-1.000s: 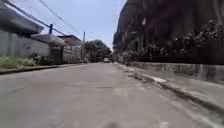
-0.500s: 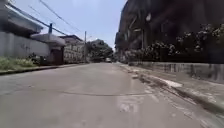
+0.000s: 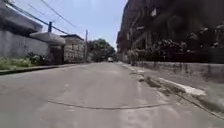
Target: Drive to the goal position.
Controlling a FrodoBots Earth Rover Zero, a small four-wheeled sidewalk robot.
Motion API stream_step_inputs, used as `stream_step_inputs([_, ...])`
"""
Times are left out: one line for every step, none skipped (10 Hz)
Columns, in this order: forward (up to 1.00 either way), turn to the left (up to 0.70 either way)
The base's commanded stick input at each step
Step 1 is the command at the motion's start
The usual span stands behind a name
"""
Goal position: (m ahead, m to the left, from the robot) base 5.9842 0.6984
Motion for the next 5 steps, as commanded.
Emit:
stream_step_inputs([1.00,0.00])
stream_step_inputs([1.00,0.00])
stream_step_inputs([1.00,0.00])
stream_step_inputs([1.00,0.00])
stream_step_inputs([1.00,0.00])
